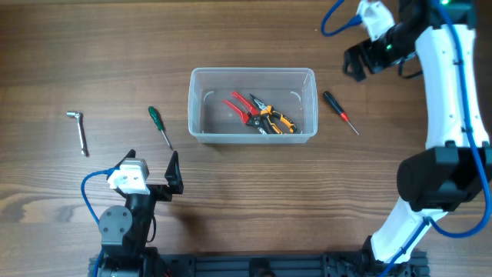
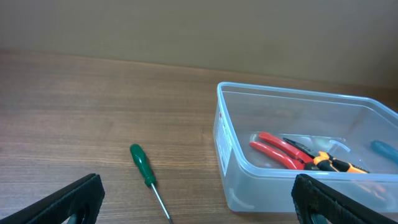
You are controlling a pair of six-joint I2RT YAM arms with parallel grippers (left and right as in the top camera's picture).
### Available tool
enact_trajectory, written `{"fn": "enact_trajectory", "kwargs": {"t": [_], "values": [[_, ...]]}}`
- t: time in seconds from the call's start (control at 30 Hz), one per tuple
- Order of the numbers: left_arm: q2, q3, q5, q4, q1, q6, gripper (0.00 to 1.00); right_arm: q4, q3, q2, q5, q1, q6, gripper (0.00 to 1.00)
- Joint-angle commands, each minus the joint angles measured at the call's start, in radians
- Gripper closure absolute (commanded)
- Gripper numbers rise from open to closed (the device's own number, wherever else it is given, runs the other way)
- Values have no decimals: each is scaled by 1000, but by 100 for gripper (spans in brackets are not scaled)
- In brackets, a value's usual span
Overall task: Pack container
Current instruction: 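Move the right gripper right over the black-handled screwdriver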
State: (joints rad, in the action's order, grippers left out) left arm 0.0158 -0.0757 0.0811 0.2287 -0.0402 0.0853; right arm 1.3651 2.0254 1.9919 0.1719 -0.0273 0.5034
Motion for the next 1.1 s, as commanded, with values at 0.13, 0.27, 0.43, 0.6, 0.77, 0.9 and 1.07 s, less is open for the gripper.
{"fn": "enact_trajectory", "kwargs": {"t": [0.13, 0.27, 0.43, 0.6, 0.77, 0.9, 1.07], "values": [[-2, 6, 19, -4, -6, 5, 0, -148, -275, 19, -45, 6, 21, 0], [-2, 6, 19, -4, -6, 5, 0, -220, -351, 23, -54, 6, 54, 0], [-2, 6, 19, -4, -6, 5, 0, -283, -407, 32, -88, 6, 53, 0], [-2, 6, 19, -4, -6, 5, 0, -330, -459, 32, -109, 7, 42, 0], [-2, 6, 19, -4, -6, 6, 0, -361, -495, 32, -109, 7, 17, 0], [-2, 6, 19, -4, -6, 5, 0, -382, -496, 35, -109, 7, -8, 0], [-2, 6, 19, -4, -6, 5, 0, -402, -496, 97, -129, 23, -6, 0]]}}
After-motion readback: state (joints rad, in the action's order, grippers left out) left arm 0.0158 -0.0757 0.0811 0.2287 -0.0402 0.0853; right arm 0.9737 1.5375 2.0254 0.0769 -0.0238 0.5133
